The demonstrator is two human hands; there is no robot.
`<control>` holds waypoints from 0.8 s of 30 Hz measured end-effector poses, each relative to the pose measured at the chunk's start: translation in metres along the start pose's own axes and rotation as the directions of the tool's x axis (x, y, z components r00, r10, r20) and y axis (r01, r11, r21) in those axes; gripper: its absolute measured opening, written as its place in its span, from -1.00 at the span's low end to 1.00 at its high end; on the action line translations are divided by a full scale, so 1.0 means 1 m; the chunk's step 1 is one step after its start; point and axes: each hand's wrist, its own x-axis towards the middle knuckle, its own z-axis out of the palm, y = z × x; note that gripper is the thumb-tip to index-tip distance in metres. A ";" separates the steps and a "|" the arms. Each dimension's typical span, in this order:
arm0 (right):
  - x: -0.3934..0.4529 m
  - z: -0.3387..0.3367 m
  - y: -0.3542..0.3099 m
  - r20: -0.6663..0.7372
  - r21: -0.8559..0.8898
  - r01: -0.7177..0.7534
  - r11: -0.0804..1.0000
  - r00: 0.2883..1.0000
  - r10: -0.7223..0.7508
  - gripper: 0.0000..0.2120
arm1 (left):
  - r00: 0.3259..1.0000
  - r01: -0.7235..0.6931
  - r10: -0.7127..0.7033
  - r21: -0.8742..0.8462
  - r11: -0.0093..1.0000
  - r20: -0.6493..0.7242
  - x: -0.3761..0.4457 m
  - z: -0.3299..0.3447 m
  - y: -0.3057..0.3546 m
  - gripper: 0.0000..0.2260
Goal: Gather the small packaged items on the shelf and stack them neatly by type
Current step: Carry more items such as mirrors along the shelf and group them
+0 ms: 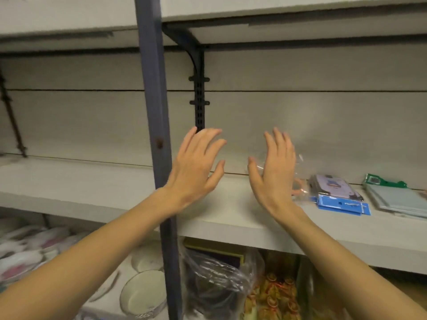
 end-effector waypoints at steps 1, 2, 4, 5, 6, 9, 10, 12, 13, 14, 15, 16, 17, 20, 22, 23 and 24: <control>-0.001 0.003 -0.022 -0.052 0.028 0.022 0.999 0.998 -0.021 -0.43 | 0.998 -0.040 0.041 0.021 0.999 -0.039 -0.004 -0.017 -0.007 -0.63; -0.001 0.006 -0.043 -0.100 0.059 0.047 0.997 0.994 -0.041 -0.43 | 0.994 -0.069 0.072 0.038 0.997 -0.076 -0.009 -0.033 -0.016 -0.60; -0.004 0.015 -0.086 -0.186 0.132 0.103 0.986 0.980 -0.077 -0.42 | 0.988 -0.068 0.073 0.037 0.997 -0.138 -0.024 -0.062 -0.037 -0.55; -0.007 0.020 -0.108 -0.218 0.161 0.140 0.977 0.970 -0.103 -0.42 | 0.988 -0.038 0.042 0.030 0.999 -0.150 -0.033 -0.075 -0.051 -0.53; -0.011 0.027 -0.128 -0.237 0.179 0.180 0.967 0.962 -0.136 -0.42 | 0.989 0.008 -0.003 0.033 0.999 -0.146 -0.044 -0.087 -0.066 -0.51; -0.026 0.057 -0.187 -0.196 0.198 0.282 0.939 0.950 -0.243 -0.41 | 0.986 0.163 -0.159 0.112 0.980 -0.046 -0.084 -0.117 -0.119 -0.50; -0.031 0.069 -0.205 -0.163 0.204 0.307 0.930 0.947 -0.277 -0.41 | 0.979 0.203 -0.206 0.151 0.968 0.004 -0.099 -0.126 -0.138 -0.50; -0.040 0.098 -0.240 -0.080 0.232 0.337 0.912 0.941 -0.328 -0.40 | 0.952 0.263 -0.291 0.235 0.936 0.093 -0.132 -0.143 -0.178 -0.51; -0.044 0.114 -0.256 -0.033 0.250 0.336 0.908 0.940 -0.339 -0.41 | 0.934 0.289 -0.333 0.280 0.916 0.126 -0.149 -0.152 -0.197 -0.51; -0.047 0.130 -0.271 0.014 0.266 0.325 0.908 0.940 -0.341 -0.41 | 0.912 0.317 -0.380 0.323 0.892 0.155 -0.167 -0.161 -0.216 -0.51; -0.050 0.146 -0.285 0.065 0.278 0.305 0.911 0.940 -0.335 -0.41 | 0.885 0.347 -0.430 0.361 0.866 0.180 -0.184 -0.172 -0.235 -0.50; -0.053 0.162 -0.299 0.116 0.289 0.284 0.914 0.938 -0.328 -0.41 | 0.855 0.377 -0.478 0.392 0.839 0.200 -0.201 -0.183 -0.252 -0.49; -0.057 0.177 -0.312 0.162 0.301 0.267 0.915 0.932 -0.325 -0.41 | 0.826 0.403 -0.520 0.418 0.814 0.218 -0.218 -0.193 -0.270 -0.48; -0.069 0.222 -0.350 0.283 0.342 0.246 0.907 0.894 -0.349 -0.40 | 0.735 0.452 -0.630 0.511 0.731 0.251 -0.265 -0.224 -0.319 -0.44; -0.079 0.250 -0.374 0.337 0.362 0.266 0.894 0.856 -0.392 -0.40 | 0.669 0.486 -0.700 0.565 0.667 0.251 -0.291 -0.240 -0.347 -0.42; -0.083 0.265 -0.387 0.361 0.373 0.282 0.884 0.834 -0.418 -0.40 | 0.638 0.503 -0.729 0.582 0.638 0.247 -0.301 -0.246 -0.360 -0.42; -0.085 0.279 -0.399 0.387 0.384 0.299 0.873 0.806 -0.447 -0.40 | 0.612 0.516 -0.752 0.596 0.615 0.247 -0.311 -0.251 -0.372 -0.43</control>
